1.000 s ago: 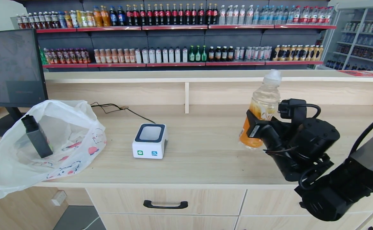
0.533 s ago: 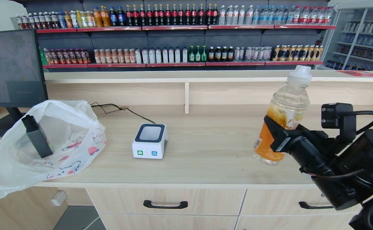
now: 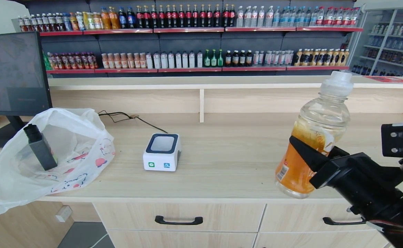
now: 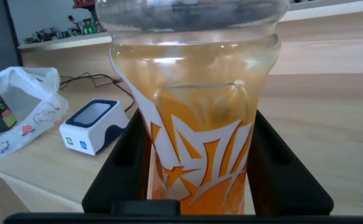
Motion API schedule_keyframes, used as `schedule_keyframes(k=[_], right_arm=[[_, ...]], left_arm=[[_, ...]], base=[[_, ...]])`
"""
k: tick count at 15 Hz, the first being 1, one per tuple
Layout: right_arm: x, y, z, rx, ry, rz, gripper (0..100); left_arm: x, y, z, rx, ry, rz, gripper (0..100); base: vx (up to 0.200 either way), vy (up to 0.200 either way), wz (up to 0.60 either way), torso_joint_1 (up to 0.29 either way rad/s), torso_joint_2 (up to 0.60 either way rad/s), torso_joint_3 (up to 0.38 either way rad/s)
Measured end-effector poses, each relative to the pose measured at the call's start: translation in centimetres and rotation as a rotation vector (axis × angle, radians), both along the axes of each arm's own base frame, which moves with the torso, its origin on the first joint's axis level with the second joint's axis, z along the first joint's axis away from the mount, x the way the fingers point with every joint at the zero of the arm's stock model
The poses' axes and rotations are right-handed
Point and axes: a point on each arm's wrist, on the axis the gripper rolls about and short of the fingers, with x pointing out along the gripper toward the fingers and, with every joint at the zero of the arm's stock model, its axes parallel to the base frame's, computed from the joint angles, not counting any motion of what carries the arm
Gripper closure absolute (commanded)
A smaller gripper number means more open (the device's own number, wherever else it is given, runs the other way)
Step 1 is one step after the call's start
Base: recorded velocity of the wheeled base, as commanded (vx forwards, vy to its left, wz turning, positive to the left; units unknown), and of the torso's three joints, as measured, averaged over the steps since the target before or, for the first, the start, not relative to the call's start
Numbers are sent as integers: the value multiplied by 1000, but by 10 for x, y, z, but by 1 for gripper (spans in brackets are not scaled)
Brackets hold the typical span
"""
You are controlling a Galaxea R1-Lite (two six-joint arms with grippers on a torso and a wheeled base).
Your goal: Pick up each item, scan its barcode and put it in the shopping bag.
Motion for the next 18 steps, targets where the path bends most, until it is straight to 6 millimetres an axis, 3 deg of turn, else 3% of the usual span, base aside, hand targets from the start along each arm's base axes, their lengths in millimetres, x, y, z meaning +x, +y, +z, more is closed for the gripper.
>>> schedule_keyframes(k=[3,7,18], right_arm=[[0,6,12,92,-23,143,100],[-7,9,20,152,-7,467,100],[-49,28,43,488,157,815,100]], left_arm=[[0,0,0,0,0,0,0],[0,0,0,7,-1,0,0],[0,0,0,8,0,-1,0]], base=[[0,0,0,0,0,0],[0,0,0,0,0,0],[0,0,0,0,0,0]])
